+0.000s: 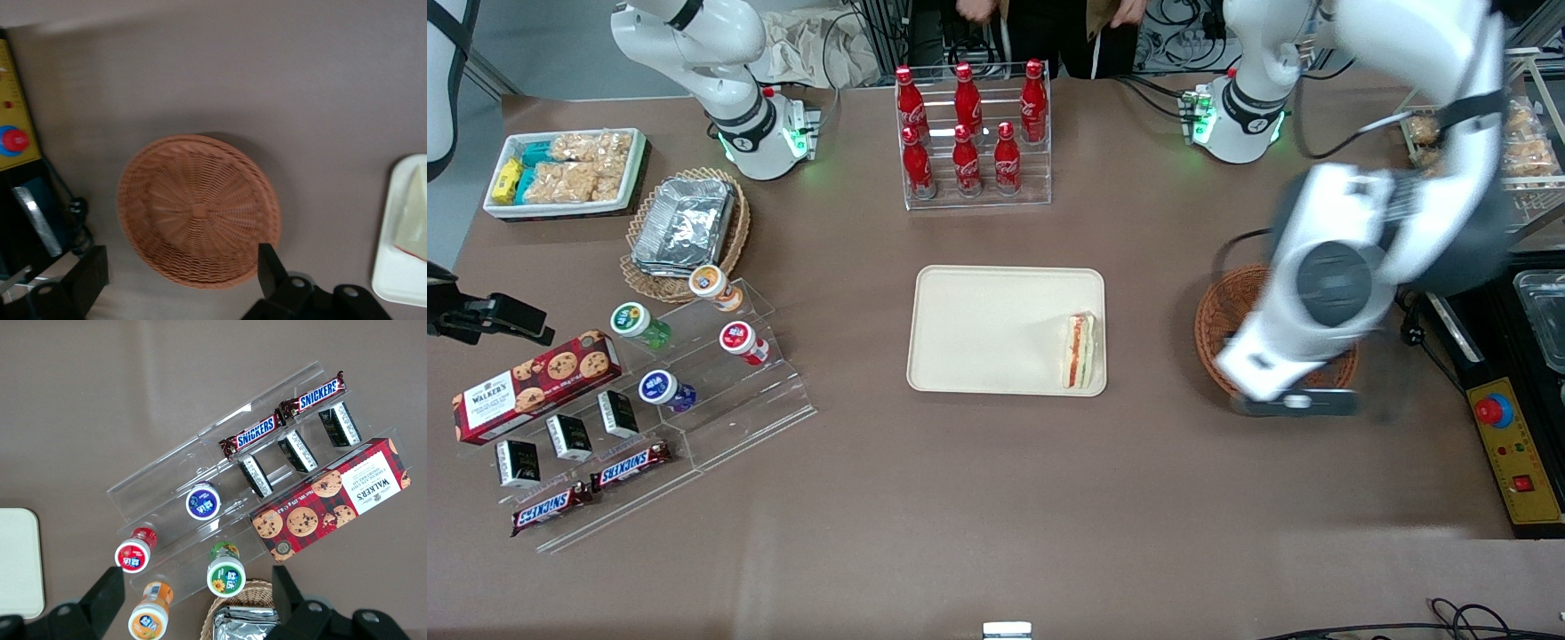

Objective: Place sandwich from basket to tray

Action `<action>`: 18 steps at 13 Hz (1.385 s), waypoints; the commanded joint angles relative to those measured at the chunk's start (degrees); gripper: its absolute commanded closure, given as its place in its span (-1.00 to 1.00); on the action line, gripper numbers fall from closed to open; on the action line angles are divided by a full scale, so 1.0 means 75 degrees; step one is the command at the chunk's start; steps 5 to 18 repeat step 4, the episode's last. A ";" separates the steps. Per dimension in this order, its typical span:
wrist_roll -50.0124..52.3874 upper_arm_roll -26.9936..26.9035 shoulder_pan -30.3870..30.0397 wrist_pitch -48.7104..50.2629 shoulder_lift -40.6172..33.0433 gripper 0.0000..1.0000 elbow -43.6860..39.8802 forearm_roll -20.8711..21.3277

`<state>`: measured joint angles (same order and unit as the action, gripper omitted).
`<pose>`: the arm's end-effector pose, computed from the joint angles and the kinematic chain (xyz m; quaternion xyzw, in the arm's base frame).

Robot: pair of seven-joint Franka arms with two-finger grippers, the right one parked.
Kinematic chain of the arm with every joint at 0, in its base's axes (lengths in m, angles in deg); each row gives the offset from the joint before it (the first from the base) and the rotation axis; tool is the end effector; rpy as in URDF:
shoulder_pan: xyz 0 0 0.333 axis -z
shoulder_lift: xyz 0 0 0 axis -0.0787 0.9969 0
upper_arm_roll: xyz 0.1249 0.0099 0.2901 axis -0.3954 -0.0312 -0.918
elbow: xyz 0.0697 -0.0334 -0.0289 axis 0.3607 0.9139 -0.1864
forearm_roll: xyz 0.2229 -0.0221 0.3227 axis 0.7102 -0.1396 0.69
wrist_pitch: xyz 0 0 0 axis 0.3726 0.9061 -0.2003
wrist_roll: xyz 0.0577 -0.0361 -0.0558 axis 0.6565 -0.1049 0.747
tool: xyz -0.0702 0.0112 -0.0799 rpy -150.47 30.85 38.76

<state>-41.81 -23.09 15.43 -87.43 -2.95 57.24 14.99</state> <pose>0.6333 -0.1459 0.4825 -0.9907 0.0191 0.0533 0.1234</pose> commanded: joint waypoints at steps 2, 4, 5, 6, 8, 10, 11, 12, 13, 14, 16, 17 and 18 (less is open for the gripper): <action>-0.0250 0.0056 -0.0647 0.0286 -0.0179 -1.00 -0.1098 -0.0708; -0.0963 -0.0667 -0.0496 0.0848 -0.0132 -1.00 -0.1629 -0.0850; -0.0963 -0.0667 -0.0496 0.0848 -0.0132 -1.00 -0.1629 -0.0850; -0.0963 -0.0667 -0.0496 0.0848 -0.0132 -1.00 -0.1629 -0.0850; -0.0963 -0.0667 -0.0496 0.0848 -0.0132 -1.00 -0.1629 -0.0850; -0.0963 -0.0667 -0.0496 0.0848 -0.0132 -1.00 -0.1629 -0.0850; -0.0963 -0.0667 -0.0496 0.0848 -0.0132 -1.00 -0.1629 -0.0850; -0.0963 -0.0667 -0.0496 0.0848 -0.0132 -1.00 -0.1629 -0.0850; -0.0963 -0.0667 -0.0496 0.0848 -0.0132 -1.00 -0.1629 -0.0850; -0.0963 -0.0667 -0.0496 0.0848 -0.0132 -1.00 -0.1629 -0.0850; -0.0963 -0.0667 -0.0496 0.0848 -0.0132 -1.00 -0.1629 -0.0850; -0.0963 -0.0667 -0.0496 0.0848 -0.0132 -1.00 -0.1629 -0.0850; -0.0963 -0.0667 -0.0496 0.0848 -0.0132 -1.00 -0.1629 -0.0850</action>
